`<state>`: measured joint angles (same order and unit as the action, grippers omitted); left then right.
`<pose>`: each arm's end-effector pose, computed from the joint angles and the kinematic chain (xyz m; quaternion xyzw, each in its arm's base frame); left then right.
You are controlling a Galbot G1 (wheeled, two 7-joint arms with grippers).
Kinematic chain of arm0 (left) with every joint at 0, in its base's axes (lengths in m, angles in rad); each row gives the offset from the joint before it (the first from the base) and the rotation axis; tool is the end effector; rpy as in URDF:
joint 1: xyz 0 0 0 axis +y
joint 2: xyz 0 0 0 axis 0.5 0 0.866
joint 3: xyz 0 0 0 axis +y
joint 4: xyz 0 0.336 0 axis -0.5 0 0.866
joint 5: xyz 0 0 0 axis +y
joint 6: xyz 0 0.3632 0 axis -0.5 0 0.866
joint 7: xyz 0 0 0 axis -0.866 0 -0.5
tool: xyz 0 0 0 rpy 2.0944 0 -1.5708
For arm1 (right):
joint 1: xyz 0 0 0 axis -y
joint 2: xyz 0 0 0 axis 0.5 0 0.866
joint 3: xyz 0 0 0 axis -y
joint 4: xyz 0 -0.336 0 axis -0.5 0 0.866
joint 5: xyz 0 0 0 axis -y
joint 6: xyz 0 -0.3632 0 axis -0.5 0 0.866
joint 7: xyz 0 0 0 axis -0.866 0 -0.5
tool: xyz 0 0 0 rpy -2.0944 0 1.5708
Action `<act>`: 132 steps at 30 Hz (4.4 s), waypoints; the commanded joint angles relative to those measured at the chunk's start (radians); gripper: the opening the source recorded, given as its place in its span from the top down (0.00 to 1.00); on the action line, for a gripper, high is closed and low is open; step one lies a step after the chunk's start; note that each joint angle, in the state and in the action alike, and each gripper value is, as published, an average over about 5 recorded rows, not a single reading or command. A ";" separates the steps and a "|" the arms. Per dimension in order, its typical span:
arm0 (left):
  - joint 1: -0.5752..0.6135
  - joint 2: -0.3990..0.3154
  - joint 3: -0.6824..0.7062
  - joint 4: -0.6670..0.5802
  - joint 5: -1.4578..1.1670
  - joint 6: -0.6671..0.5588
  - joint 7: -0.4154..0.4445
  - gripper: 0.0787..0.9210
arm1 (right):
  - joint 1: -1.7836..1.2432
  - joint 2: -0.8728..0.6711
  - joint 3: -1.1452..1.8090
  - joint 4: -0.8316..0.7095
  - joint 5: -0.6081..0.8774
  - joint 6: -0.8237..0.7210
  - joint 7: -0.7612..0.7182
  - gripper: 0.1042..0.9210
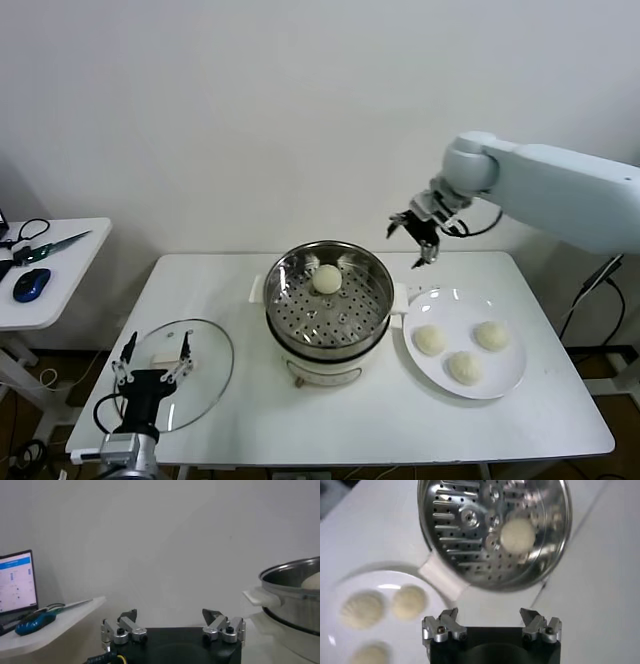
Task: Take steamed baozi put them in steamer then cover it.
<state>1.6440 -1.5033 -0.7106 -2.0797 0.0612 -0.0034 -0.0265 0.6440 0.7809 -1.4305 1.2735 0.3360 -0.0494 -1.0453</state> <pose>0.1708 0.0696 -0.3031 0.0735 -0.9906 -0.1086 0.0393 0.5519 -0.0875 -0.0641 0.5602 -0.5082 0.5804 0.3016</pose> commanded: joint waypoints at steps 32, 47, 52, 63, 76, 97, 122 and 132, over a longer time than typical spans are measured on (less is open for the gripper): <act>0.030 -0.010 -0.010 0.006 0.010 0.001 -0.014 0.12 | -0.599 0.056 0.419 -0.246 -0.168 -0.150 0.031 0.12; 0.033 -0.008 -0.013 0.009 0.007 -0.003 -0.015 0.12 | -0.569 0.043 0.404 -0.233 -0.144 -0.151 0.019 0.23; 0.036 -0.008 -0.013 0.003 0.004 -0.003 -0.015 0.12 | -0.450 0.005 0.334 -0.186 -0.067 -0.160 0.025 0.24; 0.044 -0.008 0.010 -0.017 0.001 -0.007 -0.012 0.12 | 0.186 0.066 -0.107 -0.141 0.316 -0.167 0.021 0.26; 0.068 -0.002 0.043 -0.015 -0.004 -0.029 -0.004 0.12 | 0.268 0.305 -0.144 -0.021 0.565 -0.285 0.132 0.26; 0.051 0.026 0.033 -0.015 0.000 -0.027 -0.002 0.12 | -0.022 0.618 -0.141 -0.107 0.559 -0.341 0.254 0.24; 0.042 0.031 0.034 0.004 -0.001 -0.026 -0.004 0.12 | -0.016 0.527 -0.116 -0.078 0.526 -0.349 0.239 0.12; 0.045 0.028 0.039 -0.006 0.011 -0.021 -0.004 0.12 | 0.234 0.260 -0.187 0.013 0.477 -0.227 0.055 0.12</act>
<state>1.6892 -1.4726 -0.6744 -2.0843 0.0659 -0.0268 -0.0305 0.7148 1.2283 -1.5772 1.2304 0.8411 -0.3490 -0.8729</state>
